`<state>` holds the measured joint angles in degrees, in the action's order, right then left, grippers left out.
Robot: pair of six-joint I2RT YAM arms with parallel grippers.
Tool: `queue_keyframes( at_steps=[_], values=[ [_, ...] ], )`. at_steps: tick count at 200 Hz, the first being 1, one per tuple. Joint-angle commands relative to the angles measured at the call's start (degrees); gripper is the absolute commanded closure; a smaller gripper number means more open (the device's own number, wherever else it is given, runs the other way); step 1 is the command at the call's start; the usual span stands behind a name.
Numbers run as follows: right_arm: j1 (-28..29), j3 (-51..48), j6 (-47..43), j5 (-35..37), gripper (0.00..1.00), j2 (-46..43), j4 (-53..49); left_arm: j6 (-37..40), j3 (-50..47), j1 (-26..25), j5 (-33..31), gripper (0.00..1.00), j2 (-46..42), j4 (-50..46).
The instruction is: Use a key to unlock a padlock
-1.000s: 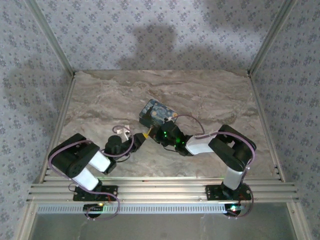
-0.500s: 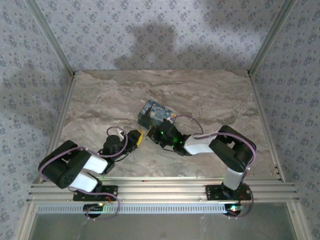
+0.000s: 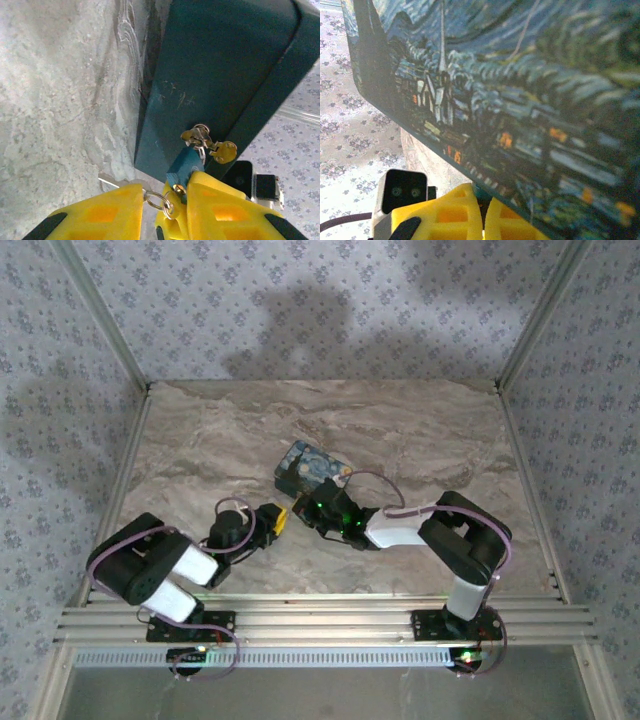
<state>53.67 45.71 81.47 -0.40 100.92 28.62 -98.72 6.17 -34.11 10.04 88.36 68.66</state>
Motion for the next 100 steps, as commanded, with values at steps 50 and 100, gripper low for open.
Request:
queue_keyframes(
  at_steps=[50, 100],
  values=[
    [1.23, 1.42, 3.87, -0.45, 1.0, 2.17, -3.57, -4.3, 0.24, 0.22, 2.04, 0.74, 4.24, 9.22],
    [1.51, 1.74, 4.26, -0.08, 1.0, 2.44, -3.24, -6.25, 0.2, 0.11, 2.32, 0.73, 4.96, 9.62]
  ],
)
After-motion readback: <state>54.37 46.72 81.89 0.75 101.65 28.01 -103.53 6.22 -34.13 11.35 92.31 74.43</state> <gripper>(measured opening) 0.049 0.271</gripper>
